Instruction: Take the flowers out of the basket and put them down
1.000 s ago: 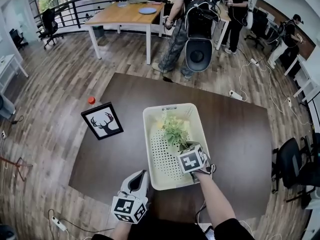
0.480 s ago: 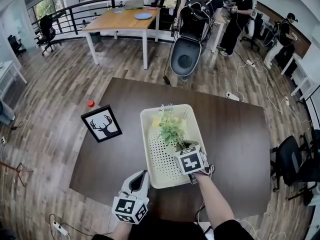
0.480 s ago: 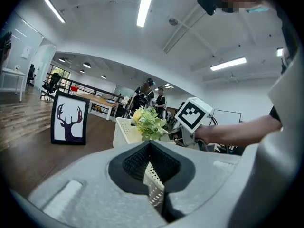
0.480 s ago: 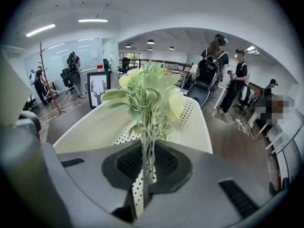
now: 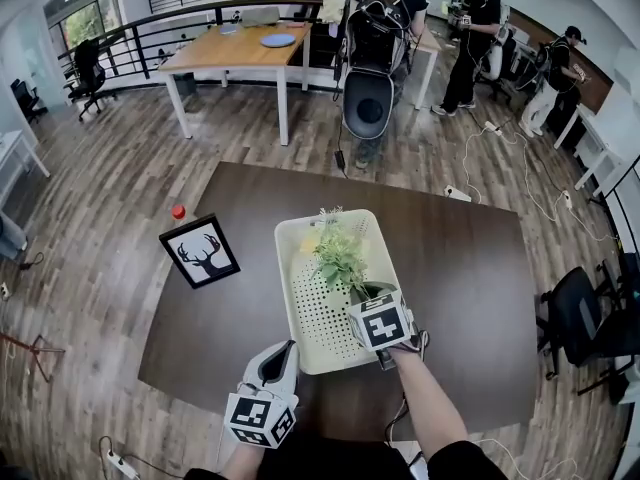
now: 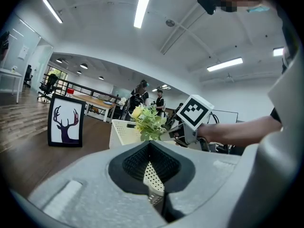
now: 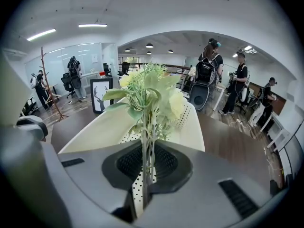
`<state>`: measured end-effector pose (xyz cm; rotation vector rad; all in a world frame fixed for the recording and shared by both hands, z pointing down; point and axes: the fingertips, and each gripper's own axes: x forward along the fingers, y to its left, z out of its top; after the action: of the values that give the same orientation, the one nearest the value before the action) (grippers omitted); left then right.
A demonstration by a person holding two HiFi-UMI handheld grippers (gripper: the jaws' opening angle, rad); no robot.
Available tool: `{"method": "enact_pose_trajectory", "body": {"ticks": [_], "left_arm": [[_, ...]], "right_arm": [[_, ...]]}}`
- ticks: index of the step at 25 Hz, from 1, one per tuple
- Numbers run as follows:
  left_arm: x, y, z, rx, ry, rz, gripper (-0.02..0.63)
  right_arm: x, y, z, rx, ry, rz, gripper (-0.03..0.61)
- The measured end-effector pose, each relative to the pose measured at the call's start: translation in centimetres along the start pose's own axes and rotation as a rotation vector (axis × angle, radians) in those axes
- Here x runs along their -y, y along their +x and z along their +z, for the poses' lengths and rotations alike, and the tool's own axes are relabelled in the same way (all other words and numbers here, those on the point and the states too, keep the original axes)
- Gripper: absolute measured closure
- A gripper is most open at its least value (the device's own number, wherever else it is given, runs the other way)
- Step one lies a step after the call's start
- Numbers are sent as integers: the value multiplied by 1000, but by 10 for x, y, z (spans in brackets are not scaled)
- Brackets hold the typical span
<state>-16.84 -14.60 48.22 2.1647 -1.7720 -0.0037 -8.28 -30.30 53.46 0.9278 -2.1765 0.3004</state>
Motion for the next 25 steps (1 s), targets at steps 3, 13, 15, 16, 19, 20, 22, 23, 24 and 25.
{"method": "enact_pose_trajectory", "body": {"ticks": [3, 13, 15, 16, 19, 20, 22, 23, 24, 25], "left_arm": [[4, -1, 1, 5, 3, -10, 611], [13, -7, 2, 9, 4, -31, 609], [16, -7, 1, 10, 5, -35, 611], [17, -7, 1, 11, 7, -38, 611], [20, -7, 1, 12, 13, -45, 609], [21, -7, 1, 14, 14, -47, 611], [24, -9, 2, 16, 15, -48, 610], [25, -9, 2, 16, 15, -48, 611], [26, -10, 2, 16, 14, -48, 611], [27, -10, 1, 16, 14, -48, 611]], "right_arm": [[-1, -6, 0, 12, 19, 0, 546], [1, -31, 4, 65, 58, -10, 546], [3, -34, 2, 68, 60, -17, 546], [5, -36, 1, 70, 64, -19, 546], [9, -42, -2, 79, 73, -29, 546], [10, -44, -2, 84, 76, -32, 546], [11, -50, -2, 93, 81, -35, 546], [12, -53, -2, 96, 83, -37, 546], [13, -56, -3, 99, 83, -41, 546], [14, -58, -3, 102, 82, -45, 546]]}}
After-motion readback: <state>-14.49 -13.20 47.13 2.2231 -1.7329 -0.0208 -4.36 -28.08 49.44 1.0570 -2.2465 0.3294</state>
